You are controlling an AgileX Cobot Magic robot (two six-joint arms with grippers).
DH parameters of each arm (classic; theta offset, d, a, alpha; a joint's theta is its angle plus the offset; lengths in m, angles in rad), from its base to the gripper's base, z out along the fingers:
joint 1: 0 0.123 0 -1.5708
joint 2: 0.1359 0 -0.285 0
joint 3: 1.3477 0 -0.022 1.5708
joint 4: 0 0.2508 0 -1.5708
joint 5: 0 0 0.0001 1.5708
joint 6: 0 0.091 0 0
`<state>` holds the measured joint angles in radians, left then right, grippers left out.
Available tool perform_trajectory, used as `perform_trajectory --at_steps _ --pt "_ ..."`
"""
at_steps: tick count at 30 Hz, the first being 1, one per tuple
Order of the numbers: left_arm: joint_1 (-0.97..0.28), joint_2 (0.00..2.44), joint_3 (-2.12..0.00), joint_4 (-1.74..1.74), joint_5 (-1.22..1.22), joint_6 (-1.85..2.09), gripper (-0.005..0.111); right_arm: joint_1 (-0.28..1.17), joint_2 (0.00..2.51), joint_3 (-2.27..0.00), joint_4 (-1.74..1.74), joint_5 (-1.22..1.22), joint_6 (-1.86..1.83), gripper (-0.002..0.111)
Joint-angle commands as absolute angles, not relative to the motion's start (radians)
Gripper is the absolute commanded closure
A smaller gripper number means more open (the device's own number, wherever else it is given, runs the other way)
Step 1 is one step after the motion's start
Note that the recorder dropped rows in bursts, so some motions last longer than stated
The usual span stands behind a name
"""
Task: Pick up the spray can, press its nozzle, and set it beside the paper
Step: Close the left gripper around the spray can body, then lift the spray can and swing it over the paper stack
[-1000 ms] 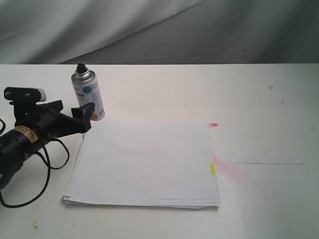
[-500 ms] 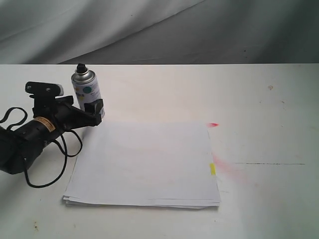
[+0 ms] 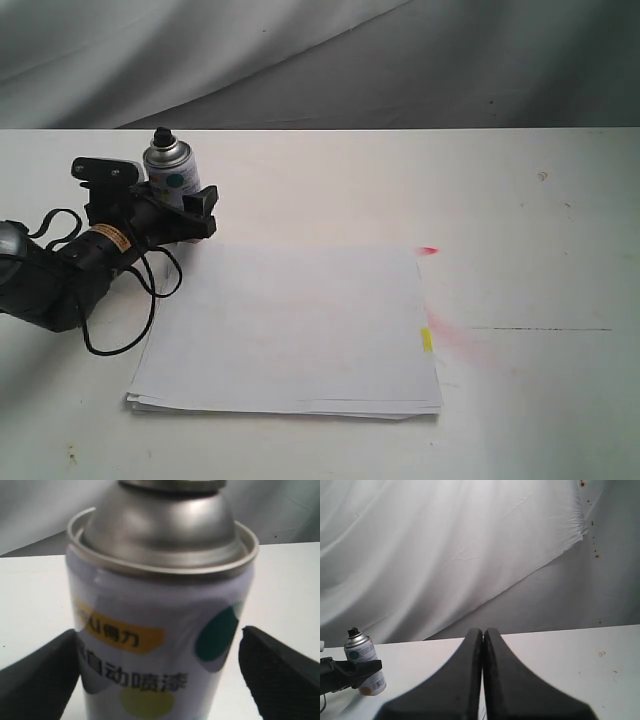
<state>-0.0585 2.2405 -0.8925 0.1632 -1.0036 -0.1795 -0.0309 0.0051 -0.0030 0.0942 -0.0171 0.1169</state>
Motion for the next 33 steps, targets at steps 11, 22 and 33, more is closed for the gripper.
perform_trajectory --at_steps 11,22,33 --pt "-0.062 2.248 -0.901 0.137 -1.021 -0.15 0.056 -0.037 0.0 0.0 0.098 -0.022 0.117 0.108" --pt "-0.062 2.147 -0.901 0.158 -0.917 -0.146 0.107 -0.037 0.0 0.0 0.098 -0.022 0.117 0.108" --pt "-0.092 1.669 -0.901 0.385 -0.336 -0.121 0.107 -0.037 0.0 0.0 0.098 -0.022 0.117 0.108"
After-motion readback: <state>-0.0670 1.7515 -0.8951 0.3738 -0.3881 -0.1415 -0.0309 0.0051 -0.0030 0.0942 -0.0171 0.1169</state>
